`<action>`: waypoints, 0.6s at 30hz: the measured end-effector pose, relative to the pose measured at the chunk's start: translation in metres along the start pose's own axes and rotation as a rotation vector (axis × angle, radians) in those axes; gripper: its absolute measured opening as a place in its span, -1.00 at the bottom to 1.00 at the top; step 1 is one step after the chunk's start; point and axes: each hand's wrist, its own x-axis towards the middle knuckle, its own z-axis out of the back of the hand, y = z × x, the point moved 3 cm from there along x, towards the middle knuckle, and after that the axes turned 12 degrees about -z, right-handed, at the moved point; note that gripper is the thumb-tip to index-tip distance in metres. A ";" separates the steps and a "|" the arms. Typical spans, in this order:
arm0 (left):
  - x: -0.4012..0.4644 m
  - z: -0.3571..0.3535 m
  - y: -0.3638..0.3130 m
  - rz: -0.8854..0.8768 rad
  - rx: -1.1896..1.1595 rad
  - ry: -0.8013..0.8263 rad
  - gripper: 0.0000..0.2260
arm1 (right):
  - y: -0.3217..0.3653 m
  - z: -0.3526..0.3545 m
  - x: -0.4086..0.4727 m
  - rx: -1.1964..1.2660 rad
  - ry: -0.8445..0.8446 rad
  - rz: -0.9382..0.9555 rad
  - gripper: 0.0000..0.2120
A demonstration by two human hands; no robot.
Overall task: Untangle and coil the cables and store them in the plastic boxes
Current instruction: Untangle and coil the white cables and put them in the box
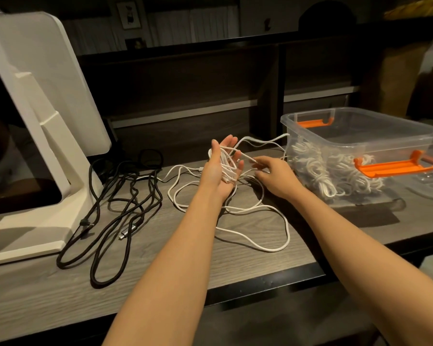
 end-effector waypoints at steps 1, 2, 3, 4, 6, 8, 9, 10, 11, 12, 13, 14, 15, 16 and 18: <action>0.000 0.001 -0.001 -0.012 0.005 -0.013 -0.65 | 0.000 0.002 0.000 0.029 -0.012 0.004 -0.68; 0.000 0.001 -0.002 -0.022 0.019 -0.026 -0.64 | 0.000 0.003 -0.001 0.043 -0.029 0.007 -0.73; 0.000 0.002 -0.003 -0.029 0.034 -0.039 -0.64 | 0.000 0.005 -0.001 0.042 -0.047 0.006 -0.77; 0.000 0.002 -0.003 -0.029 0.037 -0.053 -0.64 | -0.001 0.006 -0.001 0.023 -0.064 0.005 -0.81; 0.001 0.003 -0.002 -0.011 0.002 -0.092 -0.66 | -0.002 0.009 0.000 -0.096 -0.120 0.008 -0.85; 0.003 0.005 -0.002 0.008 -0.072 -0.145 -0.65 | -0.002 0.012 -0.001 -0.223 -0.161 0.020 -0.84; 0.004 0.007 -0.004 0.003 -0.092 -0.170 -0.62 | -0.001 0.014 -0.002 -0.251 -0.162 0.028 -0.84; 0.006 0.010 -0.005 -0.006 -0.080 -0.197 -0.61 | 0.000 0.015 -0.003 -0.260 -0.158 0.039 -0.83; 0.007 0.013 -0.006 -0.019 -0.029 -0.225 -0.60 | 0.001 0.015 -0.005 -0.256 -0.153 0.054 -0.83; 0.007 0.016 -0.008 -0.042 0.070 -0.248 -0.60 | 0.002 0.015 -0.007 -0.242 -0.149 0.065 -0.83; 0.009 0.020 -0.009 -0.084 0.216 -0.258 -0.61 | 0.004 0.015 -0.008 -0.224 -0.137 0.071 -0.81; 0.010 0.021 -0.011 -0.139 0.391 -0.244 -0.61 | 0.005 0.013 -0.009 -0.200 -0.114 0.072 -0.77; 0.011 0.020 -0.011 -0.196 0.556 -0.198 -0.61 | 0.007 0.011 -0.011 -0.169 -0.087 0.078 -0.71; 0.011 0.017 -0.011 -0.238 0.691 -0.130 -0.59 | 0.008 0.009 -0.011 -0.123 -0.063 0.087 -0.67; 0.010 0.009 -0.007 -0.245 0.856 0.017 -0.55 | 0.011 0.007 -0.012 0.029 -0.033 0.108 -0.69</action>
